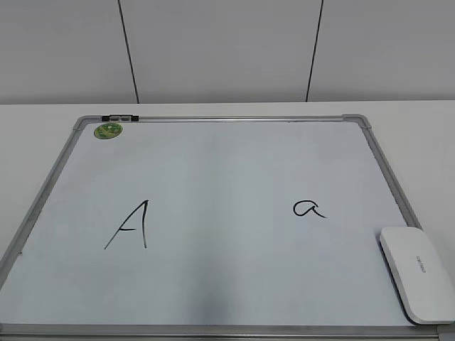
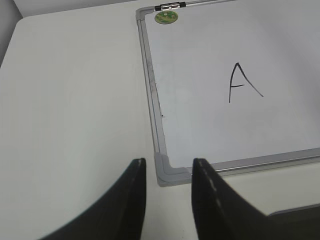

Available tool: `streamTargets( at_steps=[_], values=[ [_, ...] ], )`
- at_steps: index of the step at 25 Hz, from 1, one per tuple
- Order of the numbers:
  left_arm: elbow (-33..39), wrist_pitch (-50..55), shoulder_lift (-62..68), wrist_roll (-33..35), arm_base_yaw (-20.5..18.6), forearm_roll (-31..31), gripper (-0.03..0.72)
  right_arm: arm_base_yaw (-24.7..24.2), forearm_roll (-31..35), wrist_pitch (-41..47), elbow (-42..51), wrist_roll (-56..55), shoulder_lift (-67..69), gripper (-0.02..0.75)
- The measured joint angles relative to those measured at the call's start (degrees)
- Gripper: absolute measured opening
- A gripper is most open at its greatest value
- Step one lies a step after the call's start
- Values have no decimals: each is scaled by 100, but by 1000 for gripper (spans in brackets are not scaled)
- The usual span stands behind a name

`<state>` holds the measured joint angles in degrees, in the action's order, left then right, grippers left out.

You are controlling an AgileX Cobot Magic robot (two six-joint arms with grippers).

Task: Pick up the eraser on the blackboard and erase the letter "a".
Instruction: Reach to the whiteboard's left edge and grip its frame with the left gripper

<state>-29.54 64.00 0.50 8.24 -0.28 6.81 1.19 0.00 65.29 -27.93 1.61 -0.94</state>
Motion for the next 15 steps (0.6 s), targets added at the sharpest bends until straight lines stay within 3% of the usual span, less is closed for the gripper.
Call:
streamTargets(
  at_steps=[15],
  values=[
    [0,0,0,0,0,0,227,0,0,0,0,0,0,587]
  ],
)
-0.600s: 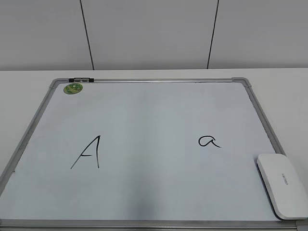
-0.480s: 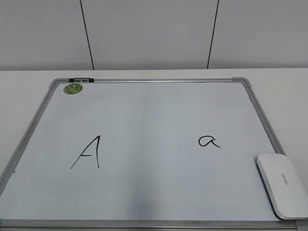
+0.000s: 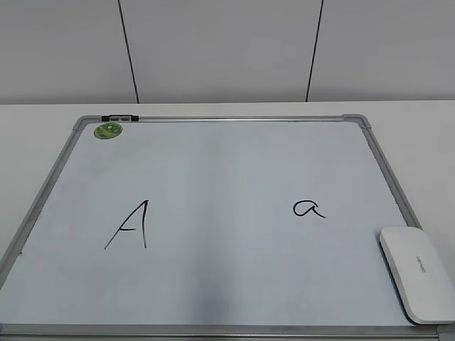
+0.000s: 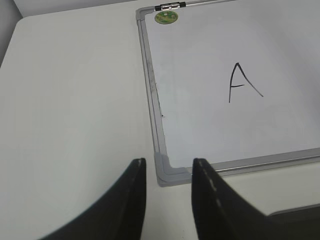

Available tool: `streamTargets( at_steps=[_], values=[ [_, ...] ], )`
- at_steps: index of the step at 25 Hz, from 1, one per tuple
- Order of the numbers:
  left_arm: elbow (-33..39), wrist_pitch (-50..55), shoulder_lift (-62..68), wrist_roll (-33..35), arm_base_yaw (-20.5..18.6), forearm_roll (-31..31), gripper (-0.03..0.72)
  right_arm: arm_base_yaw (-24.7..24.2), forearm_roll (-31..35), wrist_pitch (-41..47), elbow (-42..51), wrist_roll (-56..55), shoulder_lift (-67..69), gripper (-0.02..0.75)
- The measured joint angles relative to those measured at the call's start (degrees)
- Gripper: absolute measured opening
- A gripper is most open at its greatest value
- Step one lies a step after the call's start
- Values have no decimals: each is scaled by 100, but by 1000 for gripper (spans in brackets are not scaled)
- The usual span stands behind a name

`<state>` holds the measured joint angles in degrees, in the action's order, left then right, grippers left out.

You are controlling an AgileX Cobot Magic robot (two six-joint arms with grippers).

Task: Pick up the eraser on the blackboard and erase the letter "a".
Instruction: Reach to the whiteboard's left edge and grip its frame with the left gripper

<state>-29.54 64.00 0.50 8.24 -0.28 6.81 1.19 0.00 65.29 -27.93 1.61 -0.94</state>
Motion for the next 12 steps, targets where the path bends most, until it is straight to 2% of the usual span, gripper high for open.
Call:
streamTargets(
  at_steps=[12],
  values=[
    [0,0,0,0,0,0,227,0,0,0,0,0,0,587]
  ],
)
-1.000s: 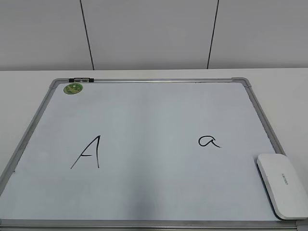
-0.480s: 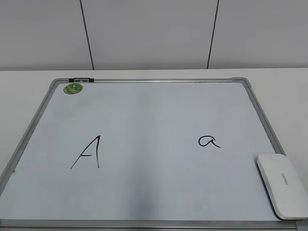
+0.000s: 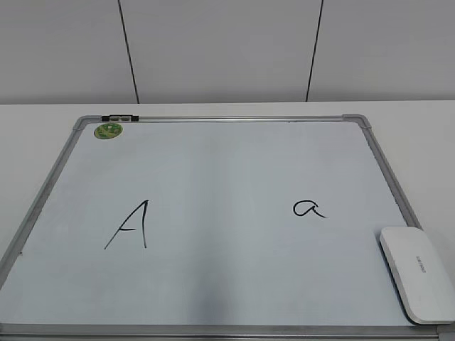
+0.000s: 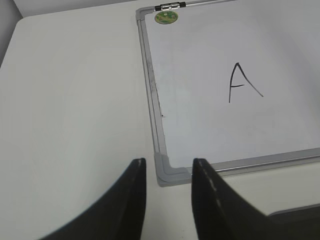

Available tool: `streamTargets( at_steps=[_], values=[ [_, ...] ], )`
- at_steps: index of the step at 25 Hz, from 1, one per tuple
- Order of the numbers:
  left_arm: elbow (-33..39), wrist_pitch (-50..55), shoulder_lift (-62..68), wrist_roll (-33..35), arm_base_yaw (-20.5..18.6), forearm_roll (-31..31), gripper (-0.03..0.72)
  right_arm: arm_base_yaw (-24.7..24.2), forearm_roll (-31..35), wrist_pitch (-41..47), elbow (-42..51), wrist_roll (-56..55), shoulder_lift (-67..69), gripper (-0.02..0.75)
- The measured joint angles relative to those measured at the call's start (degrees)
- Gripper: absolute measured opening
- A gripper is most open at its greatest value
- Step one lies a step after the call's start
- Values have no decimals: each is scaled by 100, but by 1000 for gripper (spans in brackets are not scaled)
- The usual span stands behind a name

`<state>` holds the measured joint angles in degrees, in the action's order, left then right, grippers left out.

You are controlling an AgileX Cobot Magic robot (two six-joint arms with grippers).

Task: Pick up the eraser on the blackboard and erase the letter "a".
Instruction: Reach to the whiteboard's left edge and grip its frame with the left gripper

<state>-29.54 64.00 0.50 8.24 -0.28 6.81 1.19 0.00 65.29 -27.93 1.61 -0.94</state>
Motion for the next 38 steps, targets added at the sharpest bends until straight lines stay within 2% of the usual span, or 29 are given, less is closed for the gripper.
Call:
streamTargets(
  at_steps=[9,14,17,20,23,27,38],
  values=[
    [0,0,0,0,0,0,230,0,0,0,0,0,0,587],
    [-155,-205,0,0,0,57,265,0,0,0,0,0,0,587],
    [-353,-568,0,0,0,57,343,0,0,0,0,0,0,587],
    [-428,-928,29,0,0,57,482,0,0,0,0,0,0,587],
    [-428,-1101,169,0,0,57,585,0,0,0,0,0,0,587],
    [-428,-1405,956,0,0,57,617,0,0,0,0,0,0,587],
    [-498,-2215,3930,0,12,274,620,0,0,0,0,0,0,587]
  ],
)
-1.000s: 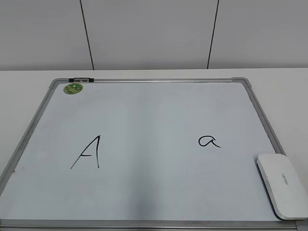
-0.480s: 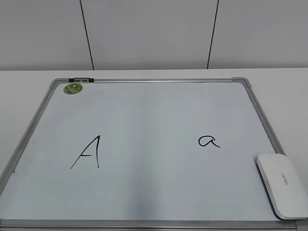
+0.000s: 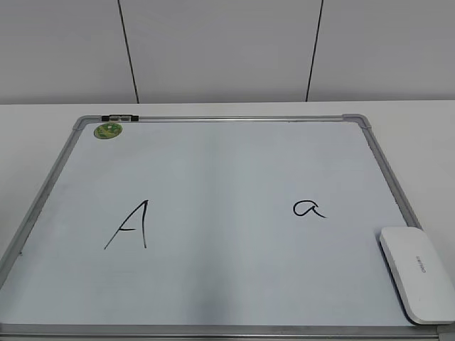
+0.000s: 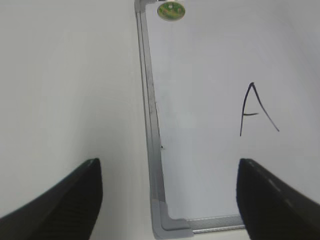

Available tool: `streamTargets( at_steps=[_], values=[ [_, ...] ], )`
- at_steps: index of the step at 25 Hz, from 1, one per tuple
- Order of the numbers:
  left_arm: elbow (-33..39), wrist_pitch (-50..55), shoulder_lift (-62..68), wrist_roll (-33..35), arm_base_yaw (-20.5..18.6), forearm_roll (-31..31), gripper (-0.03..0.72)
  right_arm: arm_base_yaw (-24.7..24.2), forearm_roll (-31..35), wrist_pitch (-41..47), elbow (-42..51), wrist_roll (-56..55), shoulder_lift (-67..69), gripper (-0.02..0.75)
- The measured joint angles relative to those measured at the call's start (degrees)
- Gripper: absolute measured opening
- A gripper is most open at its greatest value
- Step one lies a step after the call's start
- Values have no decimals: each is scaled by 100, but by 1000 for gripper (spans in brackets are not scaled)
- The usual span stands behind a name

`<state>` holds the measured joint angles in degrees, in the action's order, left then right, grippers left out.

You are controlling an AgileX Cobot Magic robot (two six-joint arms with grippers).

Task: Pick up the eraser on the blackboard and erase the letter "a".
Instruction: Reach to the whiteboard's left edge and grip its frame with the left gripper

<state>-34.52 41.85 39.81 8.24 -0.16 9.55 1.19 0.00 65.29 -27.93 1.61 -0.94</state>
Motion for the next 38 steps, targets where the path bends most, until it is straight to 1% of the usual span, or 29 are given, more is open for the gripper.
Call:
streamTargets(
  at_steps=[5,11,15,19,22,26,28,30,38],
  values=[
    [-572,35,1563,0,0,116,620,0,0,0,0,0,0,587],
    [-1643,477,3383,73,7,131,620,0,0,0,0,0,0,587],
    [-2062,540,4386,128,7,131,620,0,0,0,0,0,0,587],
    [-2397,567,5171,434,-88,208,620,0,0,0,0,0,0,587],
    [-2625,671,5614,765,-297,385,620,0,0,0,0,0,0,586],
    [-2876,742,6021,1358,-622,1020,620,0,0,0,0,0,0,587],
    [-2948,752,6150,1711,-718,1257,620,0,0,0,0,0,0,587],
    [-3001,764,6291,1902,-756,1349,620,0,0,0,0,0,0,587],
    [-3389,914,6777,2003,-819,1513,609,0,0,0,0,0,0,587]
  ],
)
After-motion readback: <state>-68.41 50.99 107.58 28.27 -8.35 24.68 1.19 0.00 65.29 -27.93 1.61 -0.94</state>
